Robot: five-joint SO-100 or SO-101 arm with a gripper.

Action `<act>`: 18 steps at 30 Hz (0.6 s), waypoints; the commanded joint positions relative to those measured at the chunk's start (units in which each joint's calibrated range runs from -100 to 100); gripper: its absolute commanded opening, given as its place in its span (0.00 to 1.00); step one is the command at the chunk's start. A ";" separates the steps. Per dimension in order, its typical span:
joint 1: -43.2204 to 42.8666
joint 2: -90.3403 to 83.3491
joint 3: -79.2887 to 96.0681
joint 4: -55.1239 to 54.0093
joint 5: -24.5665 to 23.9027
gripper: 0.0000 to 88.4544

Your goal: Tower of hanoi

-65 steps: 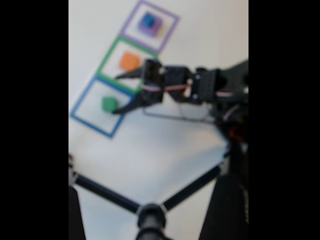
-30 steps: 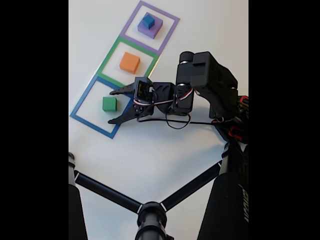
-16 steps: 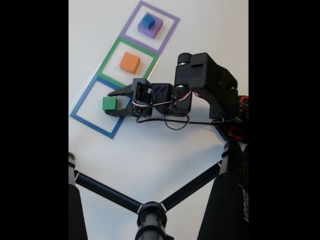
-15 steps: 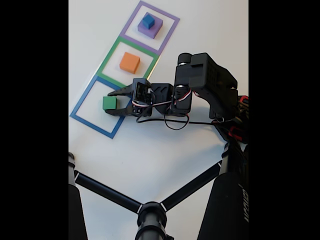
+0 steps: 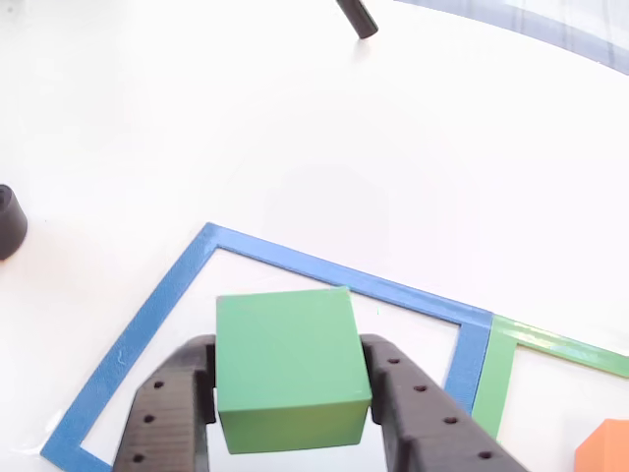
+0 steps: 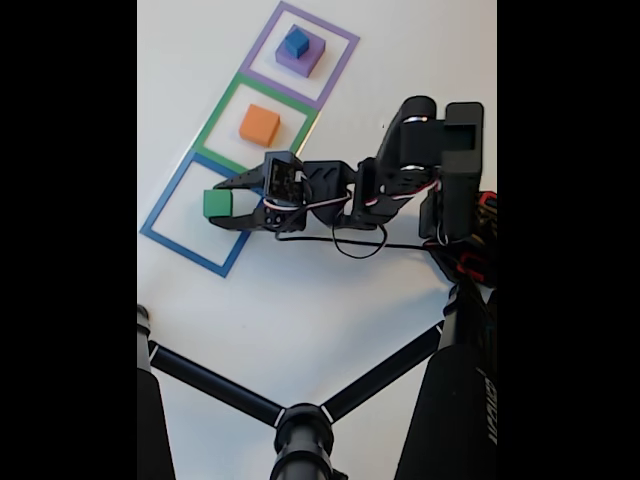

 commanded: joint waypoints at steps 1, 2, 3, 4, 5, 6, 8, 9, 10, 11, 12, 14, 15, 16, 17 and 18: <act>-0.50 -20.54 2.81 12.85 0.72 0.11; -0.21 -25.14 3.08 17.54 0.72 0.11; 0.17 -29.18 3.08 21.91 0.72 0.11; 0.46 -33.46 2.90 26.61 0.55 0.11; 0.84 -37.09 2.62 30.58 -0.80 0.11; 1.23 -41.05 2.17 34.55 -2.15 0.11; 2.18 -47.59 0.26 43.05 -4.69 0.11; 2.76 -50.33 -1.74 48.07 -5.70 0.11; 3.43 -52.19 -4.01 52.52 -6.55 0.11; 4.20 -53.48 -7.19 57.06 -7.73 0.11; 4.77 -54.37 -10.56 61.51 -9.09 0.11; 6.40 -56.07 -19.92 73.49 -11.79 0.11; 7.46 -56.63 -25.83 81.10 -12.97 0.11; 8.32 -57.04 -31.19 87.66 -13.82 0.10; 9.38 -57.20 -37.28 94.38 -15.00 0.10; 10.43 -57.20 -43.01 100.38 -15.68 0.10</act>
